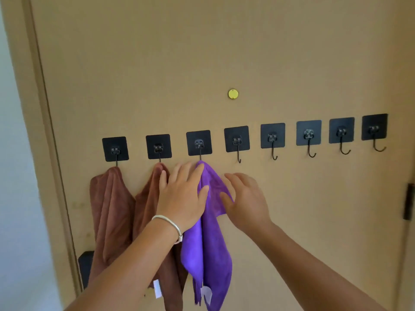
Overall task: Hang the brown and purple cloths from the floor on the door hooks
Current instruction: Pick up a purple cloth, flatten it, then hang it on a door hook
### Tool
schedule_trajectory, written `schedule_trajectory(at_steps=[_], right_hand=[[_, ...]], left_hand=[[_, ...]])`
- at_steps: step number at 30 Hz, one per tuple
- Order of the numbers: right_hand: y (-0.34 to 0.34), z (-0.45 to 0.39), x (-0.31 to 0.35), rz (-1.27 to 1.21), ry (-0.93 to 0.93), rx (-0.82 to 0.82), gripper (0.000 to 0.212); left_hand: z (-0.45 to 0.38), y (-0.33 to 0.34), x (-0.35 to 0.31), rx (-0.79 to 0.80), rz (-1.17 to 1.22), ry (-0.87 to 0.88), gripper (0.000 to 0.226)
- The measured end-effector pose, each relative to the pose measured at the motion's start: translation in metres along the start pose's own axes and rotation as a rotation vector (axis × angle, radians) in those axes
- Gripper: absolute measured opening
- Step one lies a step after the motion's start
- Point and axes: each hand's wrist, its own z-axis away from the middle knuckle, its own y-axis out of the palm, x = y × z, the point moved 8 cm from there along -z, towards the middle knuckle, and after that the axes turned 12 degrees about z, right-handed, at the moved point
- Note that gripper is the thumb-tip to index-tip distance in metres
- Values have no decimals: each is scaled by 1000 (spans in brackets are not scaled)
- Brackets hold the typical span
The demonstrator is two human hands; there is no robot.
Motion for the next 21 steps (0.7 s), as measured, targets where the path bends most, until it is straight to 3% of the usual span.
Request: schedule_trajectory(at_steps=[8,15,21], right_hand=[[-60,68,-5,259,176,24,57],[-124,169,-27,462,502,39,61],[-217,250,-35,641,750,5,63]], left_hand=[[34,2,-29,131,231,32,66],[93,31,-103,423,603,251,70],[138,28,-197,539,815,476,69]])
